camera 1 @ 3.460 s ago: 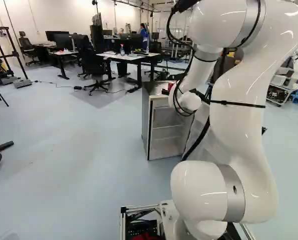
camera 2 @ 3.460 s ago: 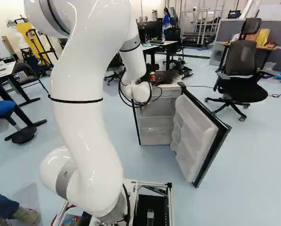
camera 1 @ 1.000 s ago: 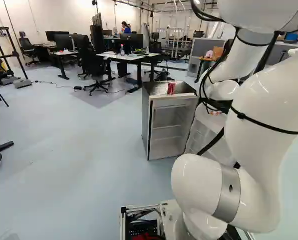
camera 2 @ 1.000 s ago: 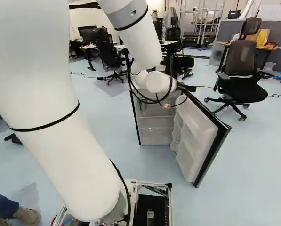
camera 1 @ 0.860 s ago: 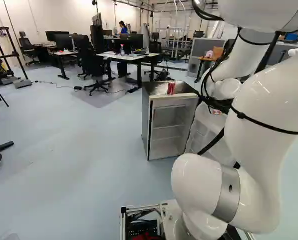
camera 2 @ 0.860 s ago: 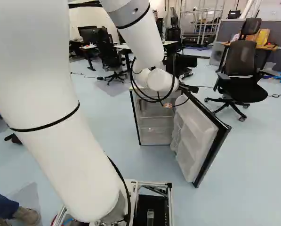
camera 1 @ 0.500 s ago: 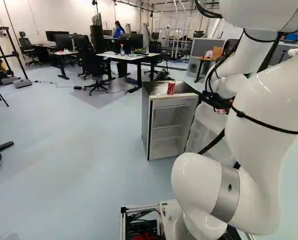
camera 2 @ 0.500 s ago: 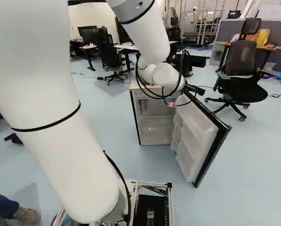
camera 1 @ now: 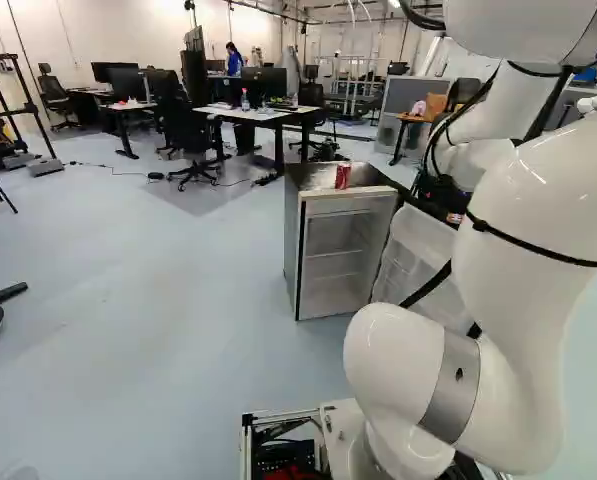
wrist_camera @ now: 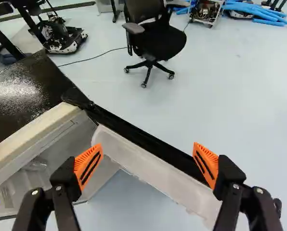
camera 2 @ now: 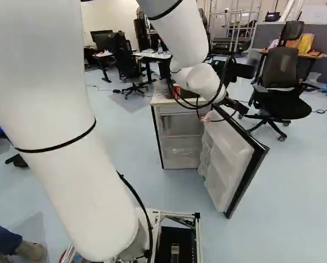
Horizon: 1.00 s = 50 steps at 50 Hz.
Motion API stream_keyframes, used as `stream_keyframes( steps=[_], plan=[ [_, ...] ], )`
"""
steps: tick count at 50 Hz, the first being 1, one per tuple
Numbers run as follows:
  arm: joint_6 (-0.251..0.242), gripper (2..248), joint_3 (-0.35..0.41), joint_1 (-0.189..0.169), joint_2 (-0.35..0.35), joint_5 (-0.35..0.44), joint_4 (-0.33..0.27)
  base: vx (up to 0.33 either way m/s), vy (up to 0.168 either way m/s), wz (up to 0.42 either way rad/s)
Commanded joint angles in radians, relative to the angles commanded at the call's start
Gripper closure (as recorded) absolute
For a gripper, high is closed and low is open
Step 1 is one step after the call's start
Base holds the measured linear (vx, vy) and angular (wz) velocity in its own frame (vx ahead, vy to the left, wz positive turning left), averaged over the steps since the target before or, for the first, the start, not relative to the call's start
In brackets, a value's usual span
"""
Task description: Grab a drink from the fridge
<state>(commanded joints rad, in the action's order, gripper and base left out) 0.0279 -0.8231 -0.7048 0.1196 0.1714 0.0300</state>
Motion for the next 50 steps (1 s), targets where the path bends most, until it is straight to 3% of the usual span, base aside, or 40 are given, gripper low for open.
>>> stream_keyframes(
  steps=[32,50],
  plan=[
    [0.0,3,-0.11,-0.073,0.027,-0.207,0.099,0.0,0.0,0.0],
    [0.0,3,-0.192,-0.105,0.1,-0.309,0.144,0.0,0.0,0.0]
  ],
)
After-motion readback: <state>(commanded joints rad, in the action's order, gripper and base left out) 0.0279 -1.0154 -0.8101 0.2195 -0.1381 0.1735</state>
